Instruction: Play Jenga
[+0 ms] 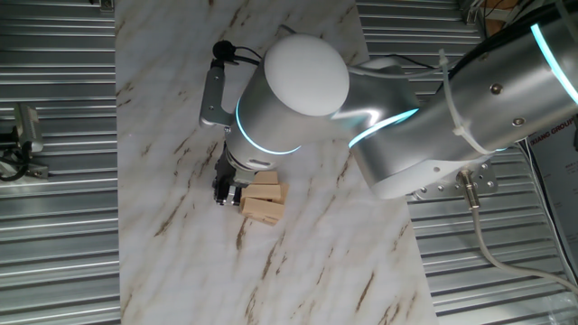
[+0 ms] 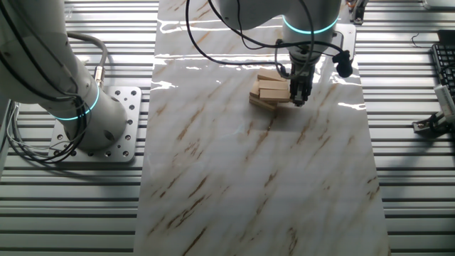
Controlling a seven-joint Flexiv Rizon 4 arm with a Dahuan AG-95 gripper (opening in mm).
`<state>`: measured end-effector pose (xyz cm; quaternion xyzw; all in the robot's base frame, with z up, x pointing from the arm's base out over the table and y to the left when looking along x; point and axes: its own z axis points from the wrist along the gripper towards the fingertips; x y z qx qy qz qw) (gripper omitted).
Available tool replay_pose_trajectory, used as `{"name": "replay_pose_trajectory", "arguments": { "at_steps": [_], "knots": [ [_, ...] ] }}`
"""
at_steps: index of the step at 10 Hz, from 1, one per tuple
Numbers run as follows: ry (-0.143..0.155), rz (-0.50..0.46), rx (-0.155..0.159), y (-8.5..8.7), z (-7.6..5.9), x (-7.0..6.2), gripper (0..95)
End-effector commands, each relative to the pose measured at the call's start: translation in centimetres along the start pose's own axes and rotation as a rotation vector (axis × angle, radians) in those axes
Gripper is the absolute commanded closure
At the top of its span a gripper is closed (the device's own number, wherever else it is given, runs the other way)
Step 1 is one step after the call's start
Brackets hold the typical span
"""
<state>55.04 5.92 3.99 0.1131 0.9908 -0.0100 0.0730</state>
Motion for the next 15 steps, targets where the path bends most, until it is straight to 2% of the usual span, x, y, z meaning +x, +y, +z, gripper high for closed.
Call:
{"name": "replay_pose_trajectory", "arguments": {
  "at_steps": [1,15],
  "knots": [
    [0.004,-0.001,-0.002,0.03,0.03,0.01,95.0],
    [0.000,-0.002,-0.003,0.01,0.36,-0.17,95.0]
  ]
}}
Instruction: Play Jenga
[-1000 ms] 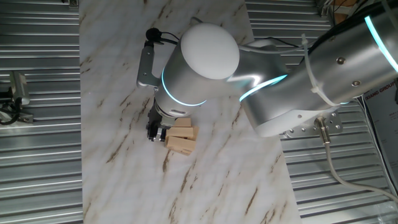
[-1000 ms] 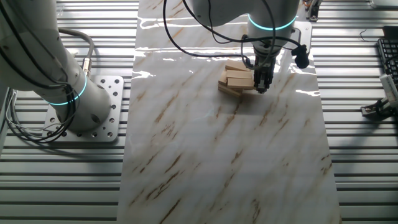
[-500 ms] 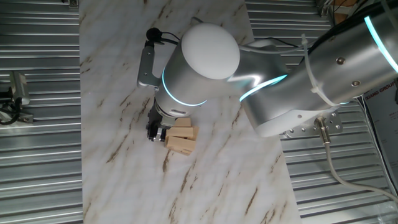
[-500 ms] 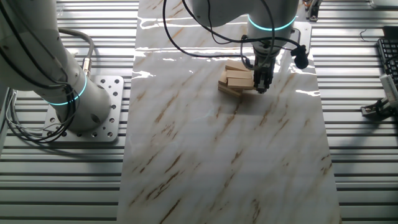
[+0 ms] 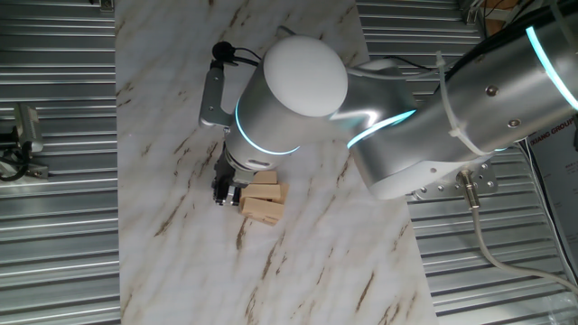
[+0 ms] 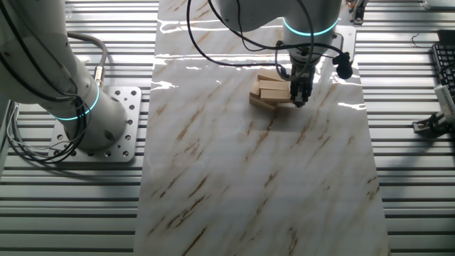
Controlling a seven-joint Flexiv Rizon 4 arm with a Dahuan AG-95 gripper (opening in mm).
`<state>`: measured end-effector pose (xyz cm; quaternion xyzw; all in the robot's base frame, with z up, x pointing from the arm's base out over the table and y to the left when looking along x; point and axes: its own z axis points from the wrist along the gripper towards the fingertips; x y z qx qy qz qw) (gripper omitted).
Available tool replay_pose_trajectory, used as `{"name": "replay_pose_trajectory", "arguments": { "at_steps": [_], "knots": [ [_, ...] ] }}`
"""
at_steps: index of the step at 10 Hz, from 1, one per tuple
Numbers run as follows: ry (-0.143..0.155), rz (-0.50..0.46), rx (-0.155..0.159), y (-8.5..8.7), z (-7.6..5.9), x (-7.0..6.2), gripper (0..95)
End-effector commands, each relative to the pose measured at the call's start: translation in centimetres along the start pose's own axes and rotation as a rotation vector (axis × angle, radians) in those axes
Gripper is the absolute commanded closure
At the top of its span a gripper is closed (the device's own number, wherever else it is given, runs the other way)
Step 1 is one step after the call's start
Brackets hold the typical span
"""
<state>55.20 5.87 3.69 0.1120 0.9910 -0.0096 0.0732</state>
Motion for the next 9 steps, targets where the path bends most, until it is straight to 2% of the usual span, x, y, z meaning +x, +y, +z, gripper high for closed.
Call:
{"name": "replay_pose_trajectory", "arguments": {
  "at_steps": [1,9],
  "knots": [
    [0.000,0.000,-0.001,0.02,0.04,-0.08,95.0],
    [0.001,-0.003,0.000,0.02,0.12,-0.42,95.0]
  ]
}}
